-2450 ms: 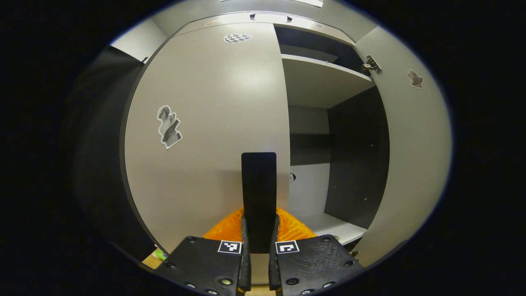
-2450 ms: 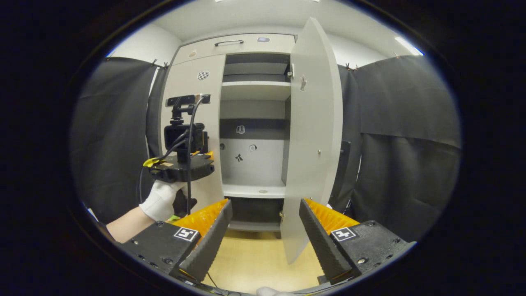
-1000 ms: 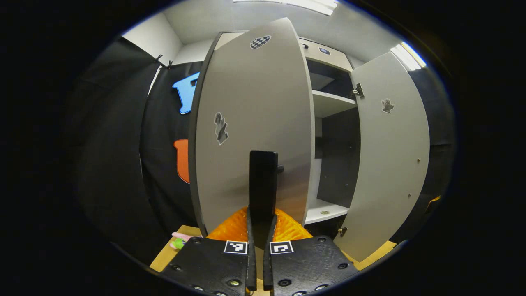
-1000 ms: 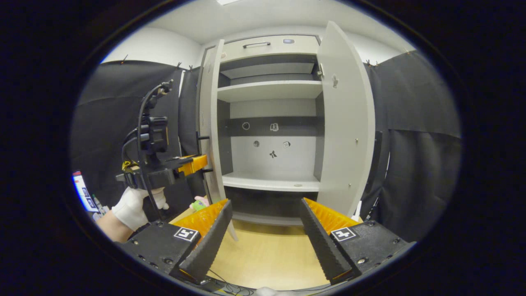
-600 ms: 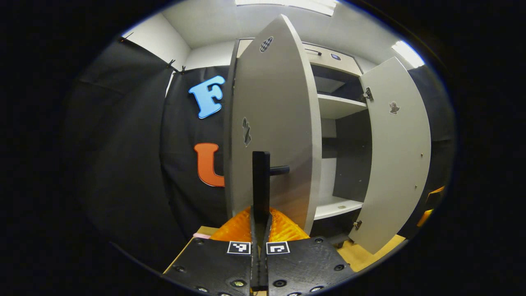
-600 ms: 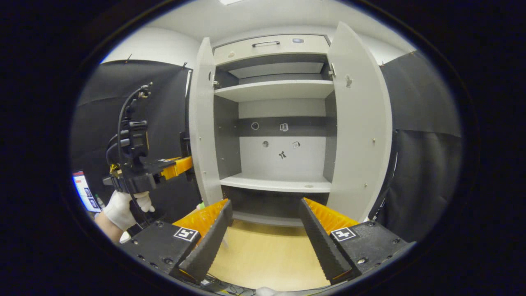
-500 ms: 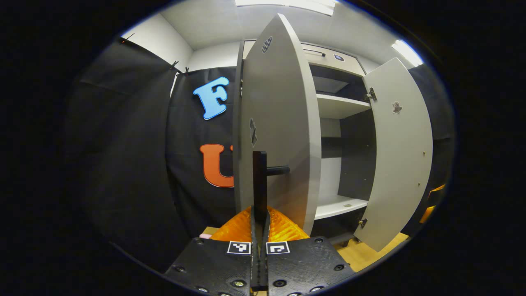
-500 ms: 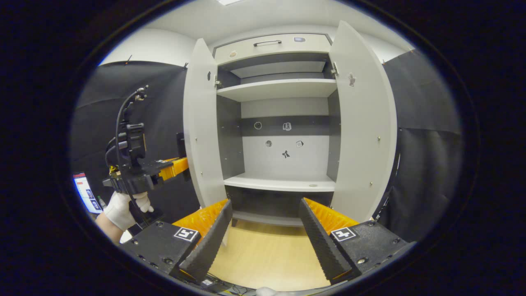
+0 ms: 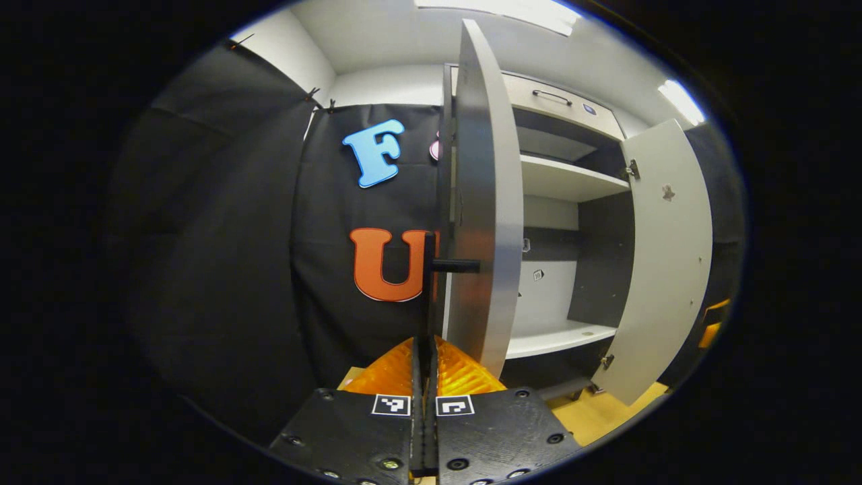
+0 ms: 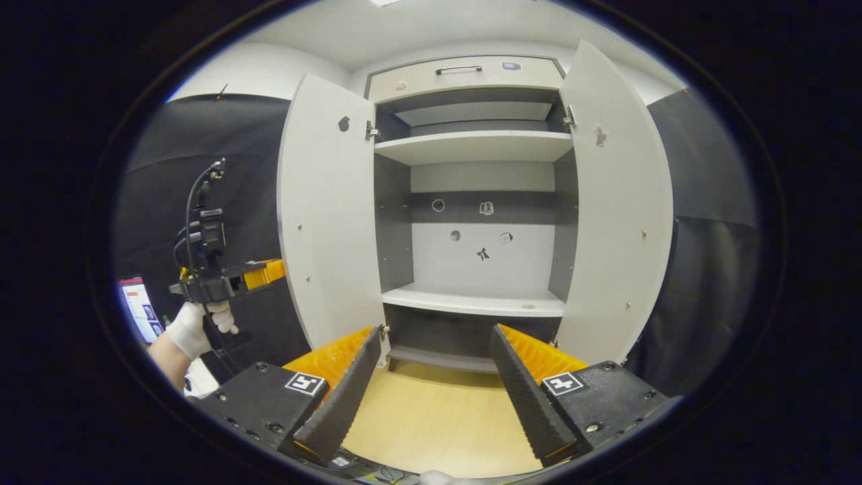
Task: Open the right door of the double-door shoe cabinet with the right hand, and open the left door with the left hand.
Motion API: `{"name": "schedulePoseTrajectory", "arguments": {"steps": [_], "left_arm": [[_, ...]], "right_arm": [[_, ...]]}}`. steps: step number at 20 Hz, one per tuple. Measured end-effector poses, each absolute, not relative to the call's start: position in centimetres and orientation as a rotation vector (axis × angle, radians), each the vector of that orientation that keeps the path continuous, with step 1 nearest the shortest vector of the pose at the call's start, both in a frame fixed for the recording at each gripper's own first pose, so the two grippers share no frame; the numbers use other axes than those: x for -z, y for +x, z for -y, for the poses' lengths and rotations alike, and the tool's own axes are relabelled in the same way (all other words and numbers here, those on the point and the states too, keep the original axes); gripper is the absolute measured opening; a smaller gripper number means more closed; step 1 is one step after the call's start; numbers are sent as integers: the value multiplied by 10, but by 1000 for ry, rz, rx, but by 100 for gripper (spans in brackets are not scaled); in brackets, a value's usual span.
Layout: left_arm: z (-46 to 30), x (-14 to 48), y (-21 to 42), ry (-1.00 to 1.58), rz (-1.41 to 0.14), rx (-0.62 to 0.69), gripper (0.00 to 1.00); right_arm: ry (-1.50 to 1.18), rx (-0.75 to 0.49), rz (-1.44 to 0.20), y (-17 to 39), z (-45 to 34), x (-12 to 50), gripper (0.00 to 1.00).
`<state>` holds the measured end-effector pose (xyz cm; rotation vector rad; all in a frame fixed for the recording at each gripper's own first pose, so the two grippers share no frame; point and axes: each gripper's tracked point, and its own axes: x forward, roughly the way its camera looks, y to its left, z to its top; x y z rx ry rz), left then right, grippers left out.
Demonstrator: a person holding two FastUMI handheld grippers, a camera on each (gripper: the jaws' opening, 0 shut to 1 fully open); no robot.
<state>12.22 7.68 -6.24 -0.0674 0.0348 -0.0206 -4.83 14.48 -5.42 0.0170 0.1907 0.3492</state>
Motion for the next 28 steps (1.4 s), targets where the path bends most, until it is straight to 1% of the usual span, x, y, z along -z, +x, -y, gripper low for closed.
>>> {"name": "schedulePoseTrajectory", "arguments": {"steps": [7,13,15,16,18,19,21,22,24,28], "left_arm": [[-85,65,125,-66,-47,-12,0],[-88,69,126,-53,-89,-29,2],[-96,70,123,-50,-103,-59,6],[-101,70,120,-58,-108,-74,12],[-109,74,116,-85,-121,-103,56],[-114,79,110,-93,-136,-122,55],[-121,82,97,-95,-149,-145,95],[-123,82,91,-95,-148,-154,98],[-123,89,73,-97,-157,-173,97],[-103,92,46,-103,-166,-170,95]], "right_arm": [[11,-337,-192,-47,-142,53,100],[11,-330,-180,-44,-136,48,100],[19,-322,-176,-41,-130,46,100],[23,-321,-173,-39,-127,45,100],[26,-317,-172,-36,-125,43,100],[28,-315,-170,-34,-123,44,100],[31,-312,-169,-32,-118,45,100],[32,-311,-169,-31,-115,45,100],[38,-300,-167,-28,-111,47,100],[48,-278,-169,-22,-101,45,100]]}}
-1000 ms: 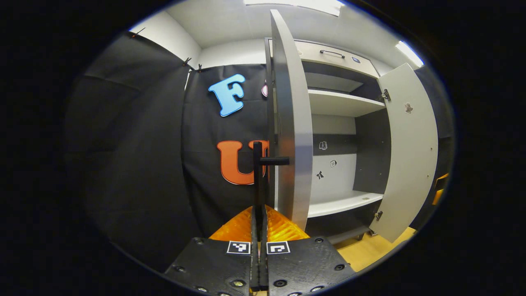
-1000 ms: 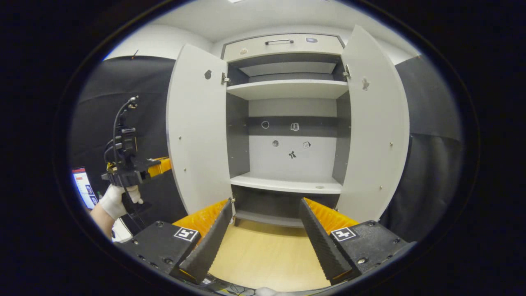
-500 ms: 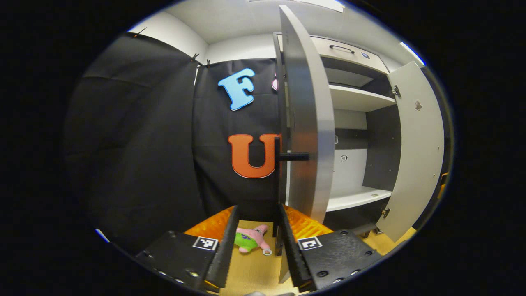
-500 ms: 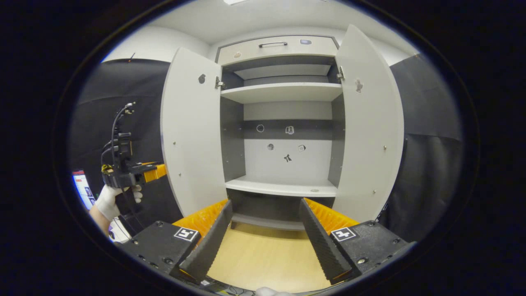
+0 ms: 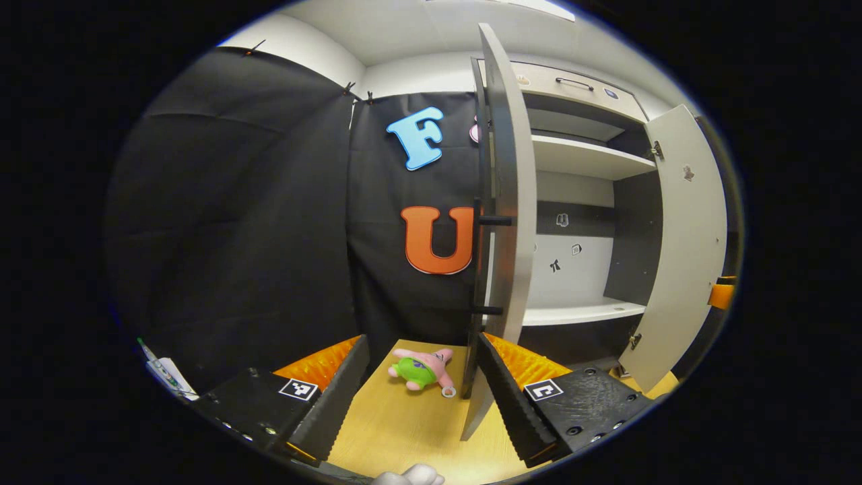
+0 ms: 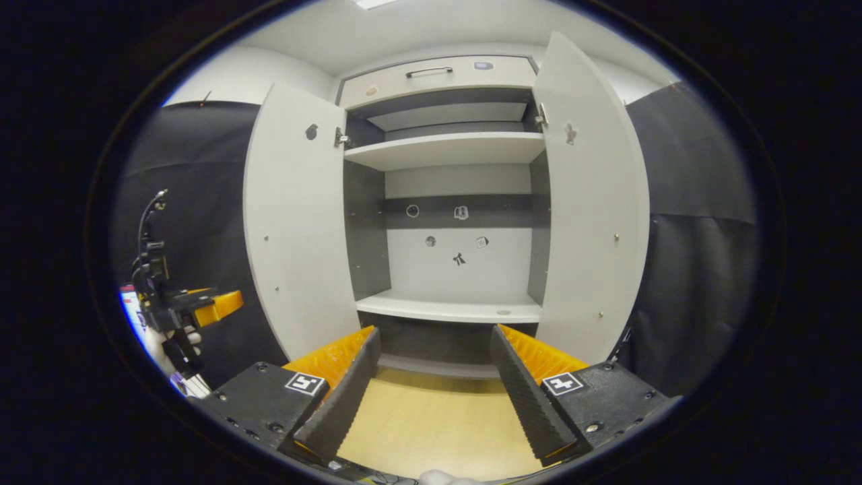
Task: Open the right door of the double-door shoe cabinet with the right hand, and open the left door with the left hand.
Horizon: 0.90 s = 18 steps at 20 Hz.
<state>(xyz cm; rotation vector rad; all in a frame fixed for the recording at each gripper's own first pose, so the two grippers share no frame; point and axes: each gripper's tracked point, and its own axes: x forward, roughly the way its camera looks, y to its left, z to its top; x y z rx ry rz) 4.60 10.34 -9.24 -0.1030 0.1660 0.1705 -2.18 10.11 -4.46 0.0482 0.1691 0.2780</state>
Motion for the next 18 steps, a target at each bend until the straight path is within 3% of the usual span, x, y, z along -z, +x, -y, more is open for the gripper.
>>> {"name": "schedulePoseTrajectory", "arguments": {"steps": [12,18], "left_arm": [[-6,23,43,-26,-60,-50,95],[57,29,54,-54,-75,46,95]], "right_arm": [[14,-162,-67,-22,-57,7,100],[13,-99,-82,-24,-34,15,100]]}}
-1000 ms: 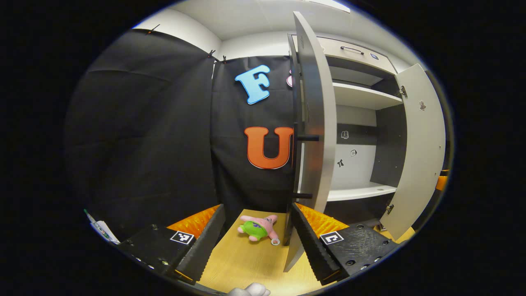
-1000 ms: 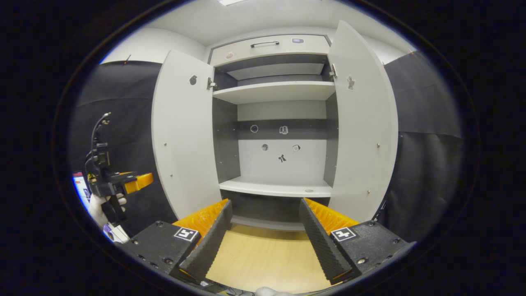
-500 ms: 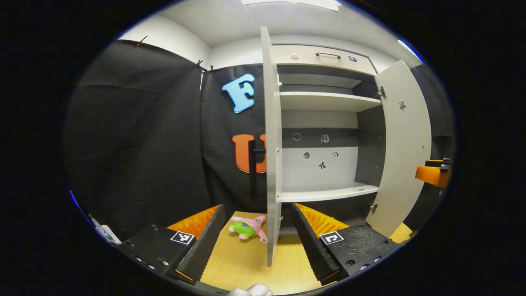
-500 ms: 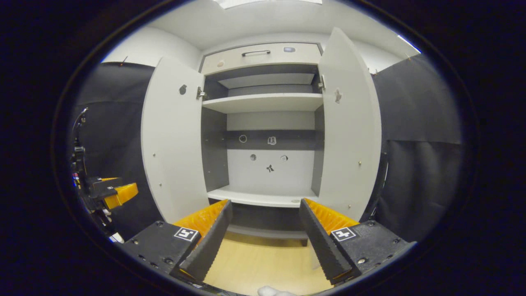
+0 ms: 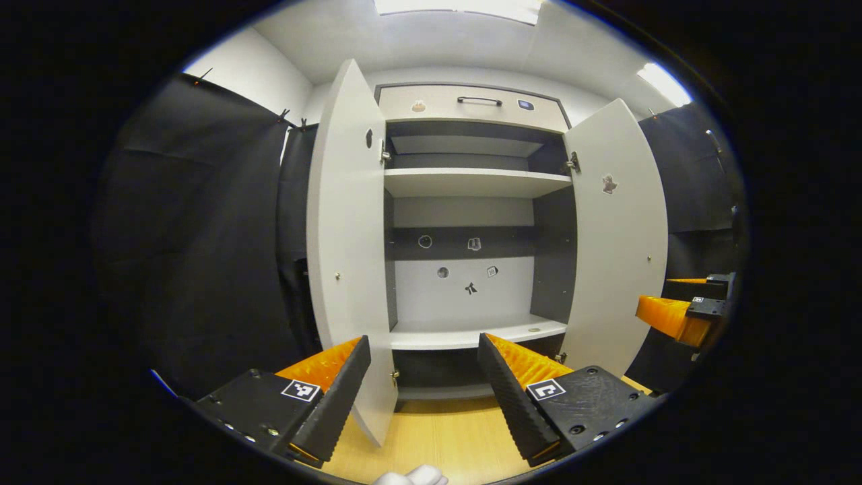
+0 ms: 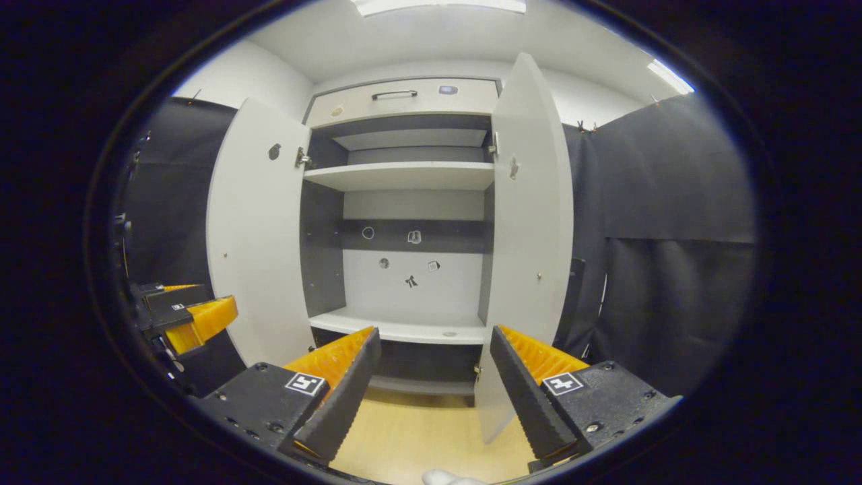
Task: Open the right door of the double-door shoe cabinet with the right hand, and open the left door with the left hand.
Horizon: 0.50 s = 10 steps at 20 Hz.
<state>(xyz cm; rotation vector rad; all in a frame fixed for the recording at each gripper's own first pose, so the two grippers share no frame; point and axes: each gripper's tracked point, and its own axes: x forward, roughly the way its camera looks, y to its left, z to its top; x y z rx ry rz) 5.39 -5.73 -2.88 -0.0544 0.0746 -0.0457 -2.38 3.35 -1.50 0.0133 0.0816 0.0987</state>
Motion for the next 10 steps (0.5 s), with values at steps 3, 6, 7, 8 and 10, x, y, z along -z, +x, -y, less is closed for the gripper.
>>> {"name": "schedulePoseTrajectory", "arguments": {"steps": [3,6,7,8,10], "left_arm": [[73,36,51,-51,-80,72,97],[74,37,48,-45,-80,66,97],[74,36,47,-42,-75,61,100],[72,36,47,-40,-74,57,97],[68,34,48,-43,-66,53,100]], "right_arm": [[18,-78,-87,-25,-27,20,100],[16,-69,-100,-26,-24,26,100],[18,-71,-106,-26,-24,28,100],[19,-73,-110,-25,-25,28,100],[23,-76,-112,-23,-29,27,100]]}}
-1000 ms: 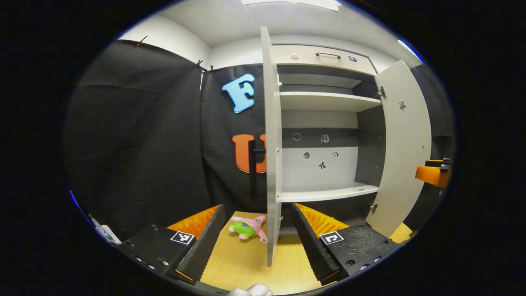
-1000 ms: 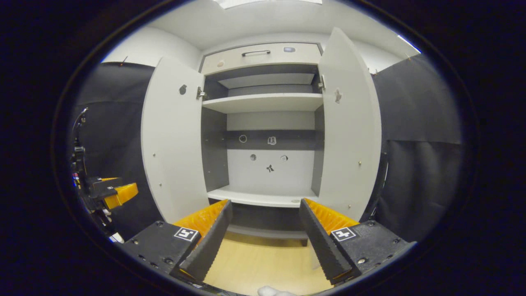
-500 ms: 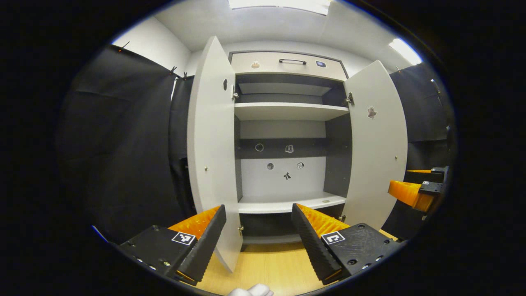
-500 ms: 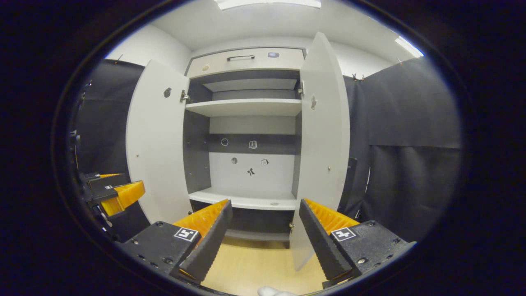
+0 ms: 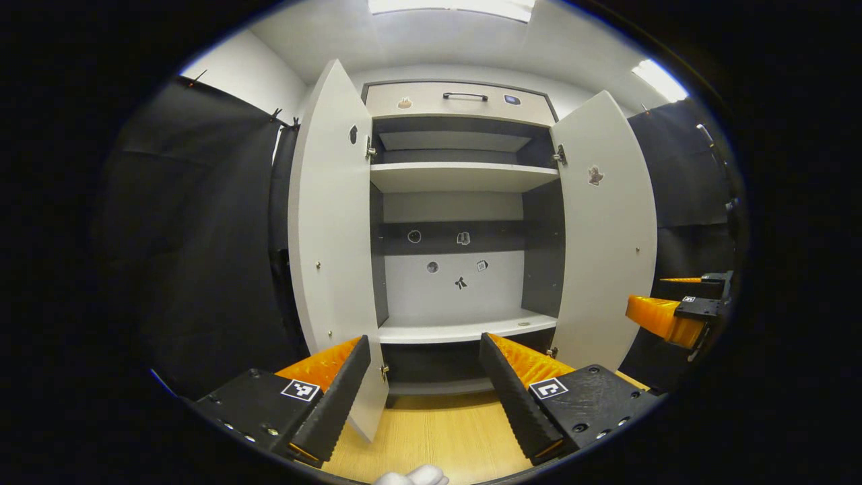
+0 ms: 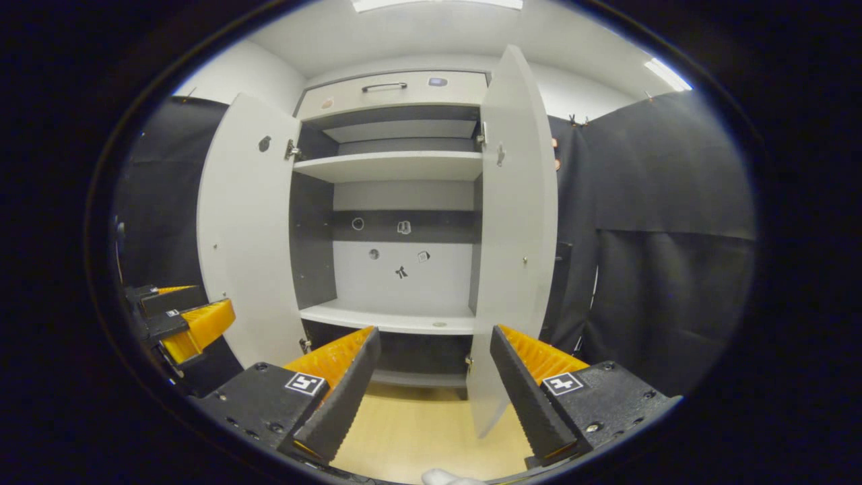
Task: Open the right door of the double-door shoe cabinet with the right hand, and open the left door with the left hand.
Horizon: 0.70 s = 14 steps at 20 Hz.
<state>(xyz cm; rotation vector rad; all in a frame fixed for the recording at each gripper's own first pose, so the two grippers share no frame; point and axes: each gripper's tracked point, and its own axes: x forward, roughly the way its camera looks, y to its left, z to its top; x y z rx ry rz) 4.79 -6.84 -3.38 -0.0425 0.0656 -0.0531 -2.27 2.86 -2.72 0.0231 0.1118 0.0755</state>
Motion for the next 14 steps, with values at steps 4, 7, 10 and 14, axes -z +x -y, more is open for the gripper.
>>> {"name": "schedulePoseTrajectory", "arguments": {"steps": [4,7,10,14], "left_arm": [[56,31,49,-32,-55,26,97],[46,29,49,-41,-52,12,97],[36,25,50,-42,-42,-1,97],[33,22,51,-38,-37,-4,97]], "right_arm": [[19,-81,-100,-20,-34,21,100],[23,-89,-94,-17,-40,18,100],[25,-95,-91,-15,-47,17,100],[16,-106,-92,-11,-54,18,100]]}}
